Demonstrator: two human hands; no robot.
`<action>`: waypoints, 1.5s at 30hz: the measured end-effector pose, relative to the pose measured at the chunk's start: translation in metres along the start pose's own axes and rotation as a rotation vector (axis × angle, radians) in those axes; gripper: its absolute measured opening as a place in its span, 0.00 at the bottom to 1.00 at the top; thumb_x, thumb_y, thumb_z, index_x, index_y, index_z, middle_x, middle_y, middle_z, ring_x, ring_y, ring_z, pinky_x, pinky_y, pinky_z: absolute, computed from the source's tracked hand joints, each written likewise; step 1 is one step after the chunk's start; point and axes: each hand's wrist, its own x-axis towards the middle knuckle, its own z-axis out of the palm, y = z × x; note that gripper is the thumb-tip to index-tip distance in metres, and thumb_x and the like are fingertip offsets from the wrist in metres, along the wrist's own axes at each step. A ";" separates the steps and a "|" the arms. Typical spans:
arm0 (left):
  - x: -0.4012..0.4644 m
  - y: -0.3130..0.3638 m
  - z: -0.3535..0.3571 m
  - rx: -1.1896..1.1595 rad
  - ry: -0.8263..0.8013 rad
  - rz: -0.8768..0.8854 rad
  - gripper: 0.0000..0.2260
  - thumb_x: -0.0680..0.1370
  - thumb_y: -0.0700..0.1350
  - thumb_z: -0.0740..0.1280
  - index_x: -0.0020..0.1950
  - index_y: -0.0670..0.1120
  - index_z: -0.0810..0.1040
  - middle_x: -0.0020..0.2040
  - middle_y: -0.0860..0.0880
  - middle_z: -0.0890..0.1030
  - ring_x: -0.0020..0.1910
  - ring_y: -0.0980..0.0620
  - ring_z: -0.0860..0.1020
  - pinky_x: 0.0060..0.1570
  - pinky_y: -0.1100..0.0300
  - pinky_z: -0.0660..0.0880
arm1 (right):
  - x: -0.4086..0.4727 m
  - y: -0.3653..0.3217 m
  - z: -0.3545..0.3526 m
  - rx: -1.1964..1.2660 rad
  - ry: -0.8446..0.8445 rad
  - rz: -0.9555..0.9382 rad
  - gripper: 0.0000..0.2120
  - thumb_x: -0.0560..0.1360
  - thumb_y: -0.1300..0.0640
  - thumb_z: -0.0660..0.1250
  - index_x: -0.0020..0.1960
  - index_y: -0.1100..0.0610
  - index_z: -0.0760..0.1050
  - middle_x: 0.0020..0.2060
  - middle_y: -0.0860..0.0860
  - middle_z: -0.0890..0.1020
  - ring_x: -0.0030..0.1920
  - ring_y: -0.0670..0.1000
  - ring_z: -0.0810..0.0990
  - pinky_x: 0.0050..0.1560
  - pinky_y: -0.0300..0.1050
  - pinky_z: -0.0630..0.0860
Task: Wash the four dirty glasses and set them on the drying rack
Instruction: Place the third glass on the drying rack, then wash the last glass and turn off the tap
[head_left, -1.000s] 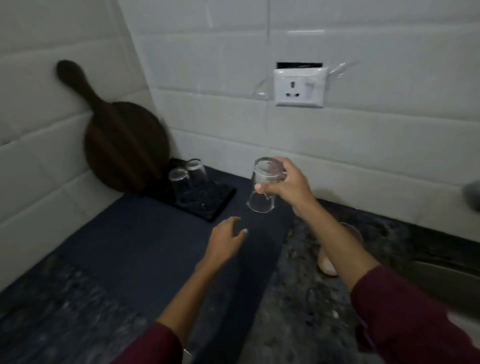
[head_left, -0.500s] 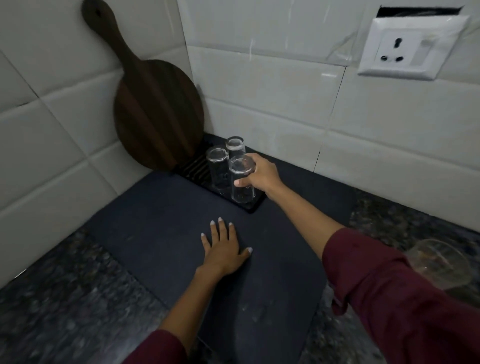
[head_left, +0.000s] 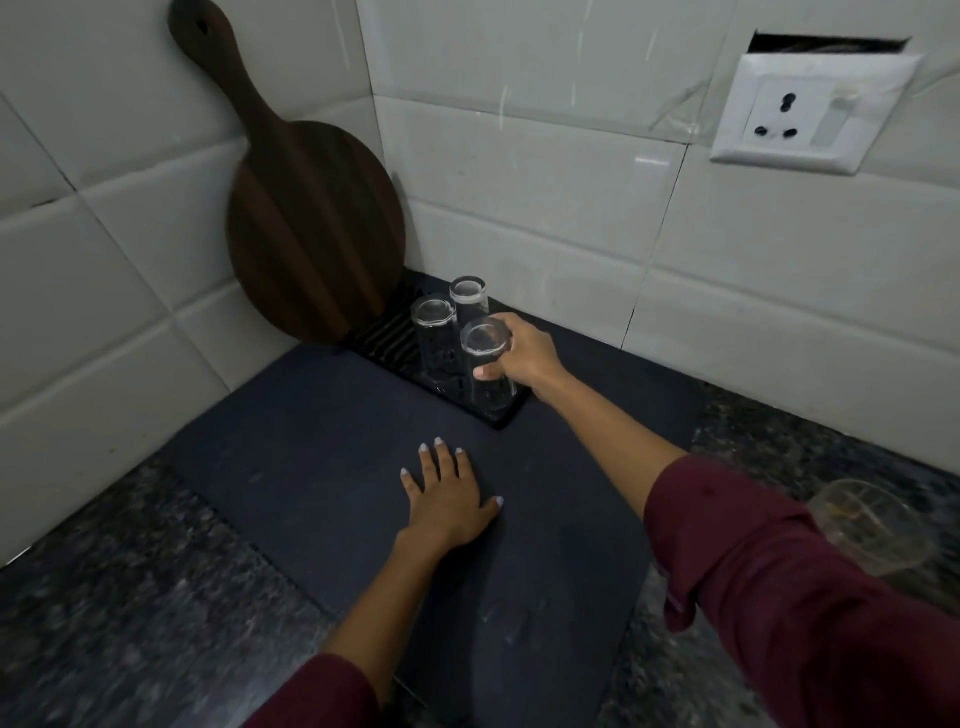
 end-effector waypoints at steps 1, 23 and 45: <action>0.000 0.000 0.001 -0.003 0.002 0.002 0.40 0.79 0.61 0.55 0.77 0.40 0.38 0.76 0.39 0.32 0.74 0.38 0.31 0.71 0.36 0.37 | -0.001 0.002 0.001 0.033 0.005 0.010 0.37 0.60 0.64 0.79 0.66 0.55 0.70 0.59 0.53 0.79 0.60 0.52 0.76 0.59 0.41 0.72; -0.048 0.211 0.043 -0.564 -0.090 0.654 0.44 0.69 0.51 0.76 0.77 0.46 0.55 0.76 0.48 0.61 0.74 0.49 0.62 0.67 0.58 0.63 | -0.257 0.086 -0.213 0.586 0.348 0.013 0.22 0.73 0.70 0.66 0.64 0.55 0.69 0.54 0.53 0.80 0.55 0.49 0.80 0.55 0.38 0.77; -0.146 0.387 0.143 -0.664 -0.116 0.770 0.30 0.57 0.58 0.78 0.55 0.50 0.76 0.52 0.51 0.81 0.51 0.54 0.80 0.52 0.59 0.77 | -0.327 0.215 -0.383 -0.426 0.785 0.472 0.22 0.78 0.54 0.61 0.66 0.64 0.63 0.59 0.64 0.77 0.58 0.65 0.76 0.51 0.54 0.73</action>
